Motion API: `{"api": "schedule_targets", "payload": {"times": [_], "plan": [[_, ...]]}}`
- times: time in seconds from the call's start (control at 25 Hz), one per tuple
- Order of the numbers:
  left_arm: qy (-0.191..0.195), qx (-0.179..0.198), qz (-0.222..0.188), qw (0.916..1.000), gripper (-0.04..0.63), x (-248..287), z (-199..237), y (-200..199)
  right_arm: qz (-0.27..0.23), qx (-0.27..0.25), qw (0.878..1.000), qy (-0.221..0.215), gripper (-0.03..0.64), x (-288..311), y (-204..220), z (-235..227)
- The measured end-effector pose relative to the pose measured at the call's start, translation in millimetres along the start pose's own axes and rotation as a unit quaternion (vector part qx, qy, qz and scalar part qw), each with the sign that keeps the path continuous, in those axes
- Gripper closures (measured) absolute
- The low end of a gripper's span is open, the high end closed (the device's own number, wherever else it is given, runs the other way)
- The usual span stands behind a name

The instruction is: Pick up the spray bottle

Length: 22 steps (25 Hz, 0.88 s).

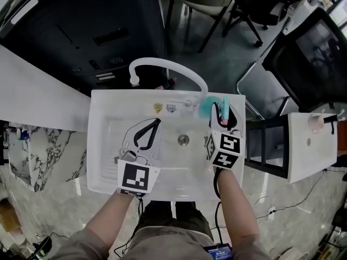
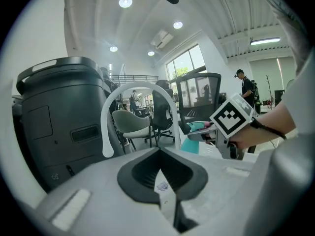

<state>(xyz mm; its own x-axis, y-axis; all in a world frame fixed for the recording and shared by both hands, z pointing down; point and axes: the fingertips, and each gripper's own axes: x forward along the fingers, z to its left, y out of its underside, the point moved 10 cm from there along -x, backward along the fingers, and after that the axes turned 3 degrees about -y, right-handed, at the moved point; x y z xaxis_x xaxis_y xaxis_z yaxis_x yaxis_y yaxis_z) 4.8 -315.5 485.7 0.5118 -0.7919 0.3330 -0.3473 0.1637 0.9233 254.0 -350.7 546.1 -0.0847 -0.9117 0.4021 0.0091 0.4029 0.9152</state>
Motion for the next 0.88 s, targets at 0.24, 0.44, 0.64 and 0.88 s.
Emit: {"api": "schedule_targets", "payload": {"times": [0.24, 0.44, 0.64, 0.88], "plan": [[-0.012, 0.006, -0.019, 0.9997, 0.595, -16.9, 3.8, -22.0, -0.037, -0.017, 0.998, -0.043, 0.442, -47.4, -41.7, 1.4], [-0.021, 0.013, -0.039, 0.9989, 0.595, -38.8, 7.2, -44.5, -0.069, -0.041, 0.994, -0.071, 0.451, -96.0, -78.5, 9.8], [-0.029, 0.031, -0.066, 0.9969, 0.595, -66.2, 8.3, -69.2, -0.099, -0.056, 0.989, -0.096, 0.454, -145.0, -107.8, 18.8], [-0.032, 0.073, -0.095, 0.9922, 0.595, -102.2, 2.2, -95.7, -0.120, -0.073, 0.982, -0.129, 0.456, -193.1, -122.6, 28.5]]}}
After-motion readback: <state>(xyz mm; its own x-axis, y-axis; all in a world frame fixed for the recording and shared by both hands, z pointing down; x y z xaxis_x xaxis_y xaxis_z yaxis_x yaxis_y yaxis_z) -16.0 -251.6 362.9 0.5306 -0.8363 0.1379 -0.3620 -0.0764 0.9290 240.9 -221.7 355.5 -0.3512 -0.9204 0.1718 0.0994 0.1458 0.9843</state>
